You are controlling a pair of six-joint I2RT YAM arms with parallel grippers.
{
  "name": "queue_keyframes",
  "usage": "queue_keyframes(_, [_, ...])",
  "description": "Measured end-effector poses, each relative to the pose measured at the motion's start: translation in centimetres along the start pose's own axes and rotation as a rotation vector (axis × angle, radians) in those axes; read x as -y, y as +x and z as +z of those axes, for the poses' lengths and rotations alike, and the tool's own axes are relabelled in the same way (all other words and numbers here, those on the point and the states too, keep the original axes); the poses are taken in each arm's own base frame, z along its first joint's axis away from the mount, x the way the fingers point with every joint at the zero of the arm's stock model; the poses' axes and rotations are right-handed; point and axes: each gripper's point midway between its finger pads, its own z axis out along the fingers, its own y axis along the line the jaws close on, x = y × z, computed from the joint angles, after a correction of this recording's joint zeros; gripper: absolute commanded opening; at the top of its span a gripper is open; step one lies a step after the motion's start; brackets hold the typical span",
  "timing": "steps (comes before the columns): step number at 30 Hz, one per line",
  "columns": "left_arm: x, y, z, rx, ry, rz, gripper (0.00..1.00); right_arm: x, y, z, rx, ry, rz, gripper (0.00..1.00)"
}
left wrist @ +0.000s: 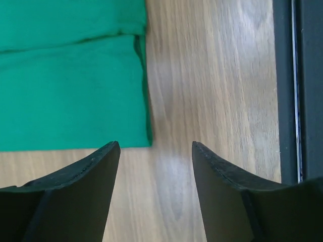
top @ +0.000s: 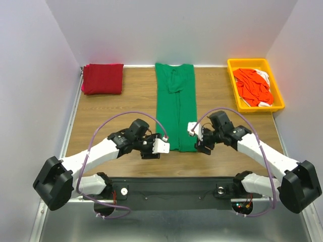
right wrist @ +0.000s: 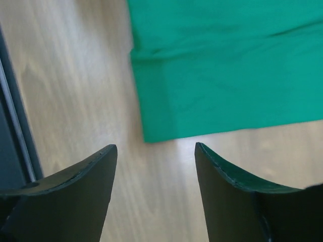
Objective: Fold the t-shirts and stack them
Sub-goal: Fold the tshirt
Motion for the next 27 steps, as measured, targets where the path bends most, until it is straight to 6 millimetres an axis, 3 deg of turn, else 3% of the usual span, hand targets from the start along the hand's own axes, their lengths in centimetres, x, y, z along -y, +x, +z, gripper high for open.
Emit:
queue_keyframes(2, [0.4,0.6,0.5,-0.017,-0.007,0.010,0.56,-1.2,1.6,0.9,-0.039,-0.025,-0.022,0.60])
queue_keyframes(6, [-0.1,0.7,1.5,-0.018,-0.052,0.050,0.55,-2.2,3.0,2.4,-0.063,-0.031,-0.100,0.56])
queue_keyframes(10, [-0.4,1.0,2.8,-0.029,-0.052,0.063,0.53,-2.1,3.1,3.3,-0.061,-0.029,-0.155,0.54])
queue_keyframes(13, [-0.1,2.3,4.0,-0.068,-0.027,0.043,0.51,-1.4,3.3,4.0,-0.060,-0.010,-0.192,0.54])
queue_keyframes(17, [0.3,4.0,5.5,-0.118,0.012,0.010,0.51,-1.6,5.0,4.9,-0.092,-0.015,-0.216,0.53])
queue_keyframes(18, [0.2,3.9,5.7,-0.113,0.012,0.010,0.51,-1.8,5.8,5.1,-0.107,-0.022,-0.220,0.53])
queue_keyframes(21, [-0.3,3.7,6.2,-0.108,0.003,0.013,0.52,-1.5,5.6,5.5,-0.090,-0.012,-0.255,0.51])
queue_keyframes(24, [-1.0,3.4,6.6,-0.103,-0.008,0.016,0.48,-1.4,5.6,5.7,-0.081,-0.004,-0.277,0.41])
queue_keyframes(25, [-1.1,3.4,6.7,-0.104,-0.009,0.015,0.45,-1.2,5.5,5.8,-0.077,0.001,-0.282,0.32])
queue_keyframes(27, [-1.3,3.4,6.9,-0.106,-0.008,0.010,0.35,-1.0,5.5,6.0,-0.073,0.007,-0.291,0.23])
